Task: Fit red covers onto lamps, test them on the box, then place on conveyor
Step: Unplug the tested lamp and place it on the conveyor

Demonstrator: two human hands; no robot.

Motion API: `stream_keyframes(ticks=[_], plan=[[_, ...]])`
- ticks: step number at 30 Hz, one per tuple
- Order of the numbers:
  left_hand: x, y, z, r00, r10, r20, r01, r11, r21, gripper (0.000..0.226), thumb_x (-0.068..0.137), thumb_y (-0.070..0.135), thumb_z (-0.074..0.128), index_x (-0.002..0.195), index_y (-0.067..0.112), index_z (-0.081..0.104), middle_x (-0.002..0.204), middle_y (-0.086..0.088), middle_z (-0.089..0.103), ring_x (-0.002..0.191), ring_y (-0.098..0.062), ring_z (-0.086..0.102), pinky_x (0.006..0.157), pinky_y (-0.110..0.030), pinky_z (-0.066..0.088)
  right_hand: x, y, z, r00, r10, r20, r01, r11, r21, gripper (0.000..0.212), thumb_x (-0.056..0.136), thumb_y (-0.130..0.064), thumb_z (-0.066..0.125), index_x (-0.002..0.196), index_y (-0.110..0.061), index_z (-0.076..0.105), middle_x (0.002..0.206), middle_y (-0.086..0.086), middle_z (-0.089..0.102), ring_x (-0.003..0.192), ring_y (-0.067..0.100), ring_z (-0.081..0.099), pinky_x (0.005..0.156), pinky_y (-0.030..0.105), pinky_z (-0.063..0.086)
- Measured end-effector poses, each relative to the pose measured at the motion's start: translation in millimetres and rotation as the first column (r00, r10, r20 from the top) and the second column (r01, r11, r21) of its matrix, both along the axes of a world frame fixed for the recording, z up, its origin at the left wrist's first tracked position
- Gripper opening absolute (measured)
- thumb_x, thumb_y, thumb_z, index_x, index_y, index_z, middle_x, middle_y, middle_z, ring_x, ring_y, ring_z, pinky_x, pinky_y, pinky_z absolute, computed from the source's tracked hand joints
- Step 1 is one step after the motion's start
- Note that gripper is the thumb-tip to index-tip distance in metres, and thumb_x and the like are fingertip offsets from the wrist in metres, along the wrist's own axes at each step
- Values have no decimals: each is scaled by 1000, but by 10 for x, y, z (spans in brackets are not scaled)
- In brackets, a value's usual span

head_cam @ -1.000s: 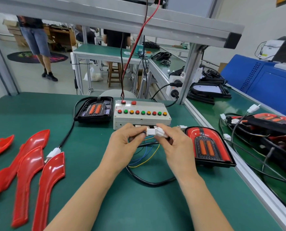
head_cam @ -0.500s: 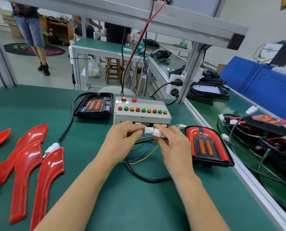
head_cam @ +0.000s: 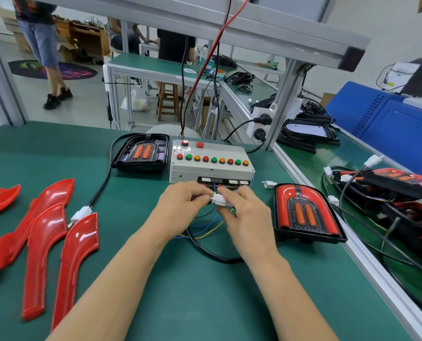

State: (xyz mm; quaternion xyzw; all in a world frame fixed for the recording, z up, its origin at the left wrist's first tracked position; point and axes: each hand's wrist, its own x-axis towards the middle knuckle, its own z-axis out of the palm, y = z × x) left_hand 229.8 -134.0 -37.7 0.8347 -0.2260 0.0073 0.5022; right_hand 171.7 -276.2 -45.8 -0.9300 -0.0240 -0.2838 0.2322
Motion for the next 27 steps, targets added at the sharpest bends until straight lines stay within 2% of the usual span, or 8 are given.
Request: stream_keyframes(ticks=[3,5,8,11,18,21,24,27], plan=[[46,63,-5,996,16,-93,-29,990,-141,16,91,14,60,94,23,72,77,5,66,71,-3,55,70,-17,41,-23,5,4,994,103,-26,-98,980,171,47,84,-17,73,128,-22,60,91,-16,50,64,9,48,76,19,44],[64,89,-2,994,2,-109,-26,975,-219,15,90,13,62,89,24,72,81,-9,68,73,-10,54,72,-23,42,-29,-20,12,991,131,24,-132,948,290,35,86,-12,70,120,-19,64,96,-18,58,73,5,53,76,11,41],[62,70,-19,994,-22,-105,-8,961,-275,16,88,11,64,88,24,73,81,-5,68,73,-6,55,71,-14,42,-31,-70,6,992,116,55,-128,941,312,24,88,-10,68,112,-12,70,99,-4,69,81,7,58,78,16,44],[64,45,-53,993,-23,-115,-10,961,-277,16,87,11,66,87,24,75,78,-7,60,72,-6,51,71,-16,40,-46,-78,-10,992,108,72,-125,944,306,24,87,-9,70,111,-10,72,95,0,71,82,10,59,78,16,45],[93,39,-114,992,2,-130,-31,975,-222,17,87,9,66,83,23,74,72,9,57,73,-9,51,73,-21,40,-26,-50,-99,998,65,17,-67,960,272,23,86,-16,72,109,-14,74,93,-1,72,80,18,63,78,33,49],[82,5,-124,993,74,-95,-87,986,-142,22,87,15,66,80,35,71,77,13,59,86,-13,55,85,-29,42,18,-46,-121,999,21,-27,-14,971,239,23,88,-22,70,111,-21,72,96,-7,71,72,10,52,74,31,45],[93,26,-102,986,162,-28,-165,978,-126,18,90,21,63,98,36,68,103,14,59,110,-14,52,106,-41,34,25,-57,-122,999,-2,-41,11,978,208,23,89,-27,68,112,-27,71,97,-12,68,73,7,50,74,27,42],[196,93,-83,958,283,41,-281,959,-48,39,95,13,52,132,26,54,122,3,52,108,-17,49,105,-44,35,-6,-86,-119,999,2,-53,7,986,169,22,88,-25,69,110,-28,71,99,-13,68,89,10,56,79,30,45]])
